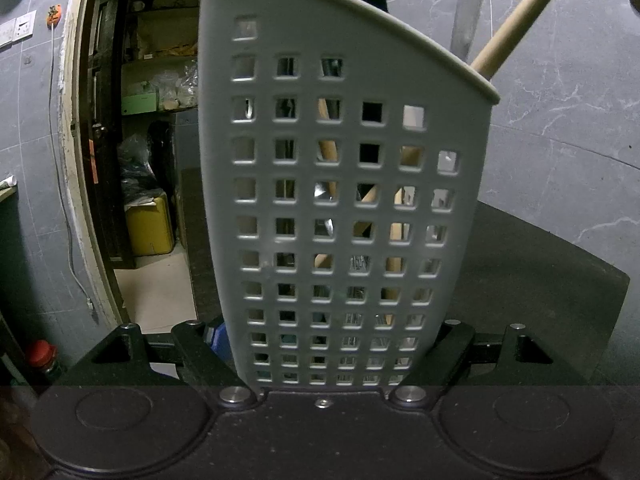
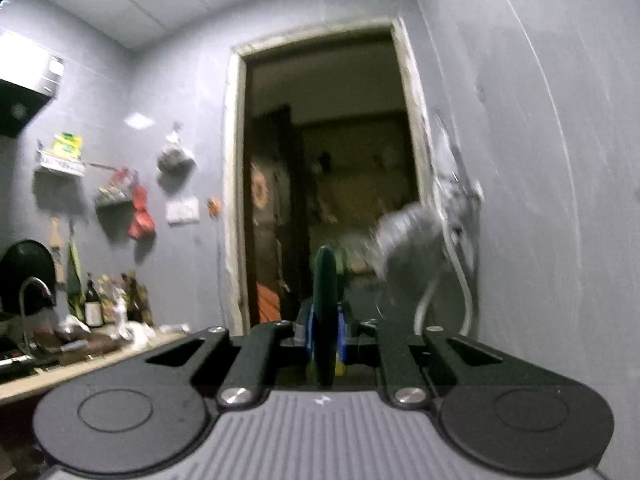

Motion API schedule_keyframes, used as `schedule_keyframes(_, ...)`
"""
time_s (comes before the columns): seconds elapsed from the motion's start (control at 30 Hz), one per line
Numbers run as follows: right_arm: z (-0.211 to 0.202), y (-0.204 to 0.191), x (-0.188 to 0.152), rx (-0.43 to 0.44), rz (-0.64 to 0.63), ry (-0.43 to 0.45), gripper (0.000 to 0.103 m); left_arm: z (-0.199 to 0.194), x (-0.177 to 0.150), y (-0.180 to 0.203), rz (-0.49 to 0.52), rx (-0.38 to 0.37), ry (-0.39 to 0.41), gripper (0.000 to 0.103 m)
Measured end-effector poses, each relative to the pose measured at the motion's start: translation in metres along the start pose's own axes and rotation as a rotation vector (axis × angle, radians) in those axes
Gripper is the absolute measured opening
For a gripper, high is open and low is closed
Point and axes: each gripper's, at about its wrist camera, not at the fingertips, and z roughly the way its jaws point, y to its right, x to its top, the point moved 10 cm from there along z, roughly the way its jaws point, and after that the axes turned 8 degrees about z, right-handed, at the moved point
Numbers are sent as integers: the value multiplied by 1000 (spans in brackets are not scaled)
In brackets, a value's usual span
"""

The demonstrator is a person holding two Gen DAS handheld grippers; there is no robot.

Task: Organize utensils
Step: 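Carry the knife up over the basket with the right tool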

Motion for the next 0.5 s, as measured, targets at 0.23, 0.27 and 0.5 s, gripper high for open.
schedule_keyframes(0.23,-3,-48,25,107,-55,76,14,0,0,0,1,0,0,83)
schedule_keyframes(0.27,-4,-52,26,117,-55,78,14,0,0,0,1,0,0,83)
schedule_keyframes(0.5,4,-77,12,205,-39,42,14,0,0,0,1,0,0,83)
